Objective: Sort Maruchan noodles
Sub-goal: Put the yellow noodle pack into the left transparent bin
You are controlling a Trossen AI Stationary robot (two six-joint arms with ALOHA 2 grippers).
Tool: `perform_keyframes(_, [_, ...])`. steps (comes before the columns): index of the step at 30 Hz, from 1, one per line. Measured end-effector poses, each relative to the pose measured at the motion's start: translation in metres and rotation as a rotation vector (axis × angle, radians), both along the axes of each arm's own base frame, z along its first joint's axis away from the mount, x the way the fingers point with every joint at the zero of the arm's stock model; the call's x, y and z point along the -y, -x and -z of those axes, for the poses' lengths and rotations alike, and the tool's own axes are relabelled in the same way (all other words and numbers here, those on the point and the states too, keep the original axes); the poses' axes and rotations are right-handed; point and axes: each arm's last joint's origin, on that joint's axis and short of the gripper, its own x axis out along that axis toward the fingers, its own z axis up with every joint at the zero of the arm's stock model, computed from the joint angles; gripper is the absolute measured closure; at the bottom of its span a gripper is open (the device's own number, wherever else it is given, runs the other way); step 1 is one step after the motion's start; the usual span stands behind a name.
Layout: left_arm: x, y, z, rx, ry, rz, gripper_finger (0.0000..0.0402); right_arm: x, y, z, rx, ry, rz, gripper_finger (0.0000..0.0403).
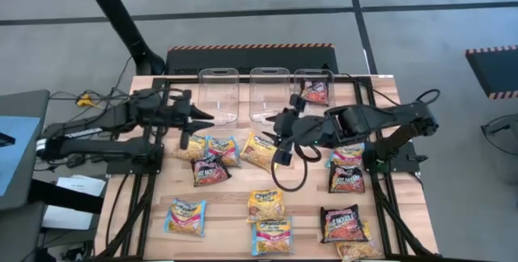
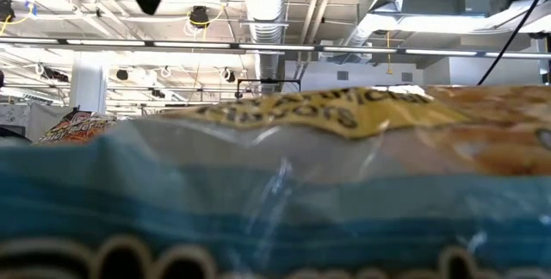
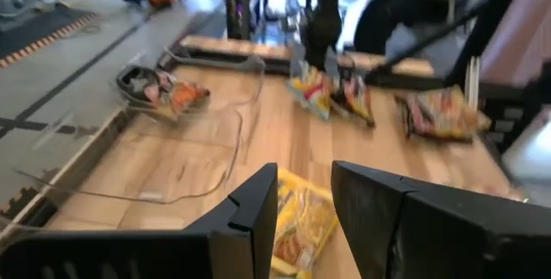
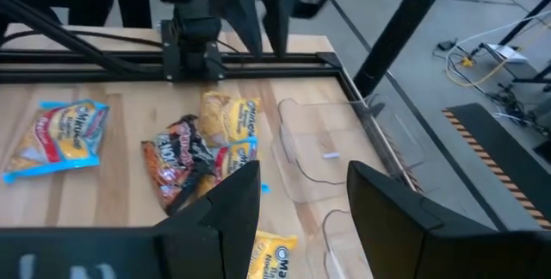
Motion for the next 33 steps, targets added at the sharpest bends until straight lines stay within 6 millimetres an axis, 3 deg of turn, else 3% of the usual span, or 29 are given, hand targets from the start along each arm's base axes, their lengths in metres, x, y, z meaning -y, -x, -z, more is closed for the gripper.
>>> perform_keyframes(10, [-0.008, -0.040, 0.011, -0.107, -0.086, 0.095, 0.0300, -0.007, 0.000, 0.002, -0.003, -0.003, -0.021, 0.0202])
perform_keyframes(18, [-0.011, -0.075, 0.032, -0.130, 0.024, 0.184, 0.0265, -0.006, -0.001, 0.002, 0.008, -0.040, 0.003, 0.0202])
perform_keyframes(23, [-0.005, -0.095, 0.047, -0.161, 0.079, 0.213, 0.0256, -0.006, -0.001, 0.002, 0.011, -0.042, 0.005, 0.0202])
perform_keyframes(33, [0.015, -0.133, 0.086, -0.252, -0.085, 0.242, 0.0262, 0.000, -0.002, 0.002, 0.017, -0.021, 0.043, 0.0202])
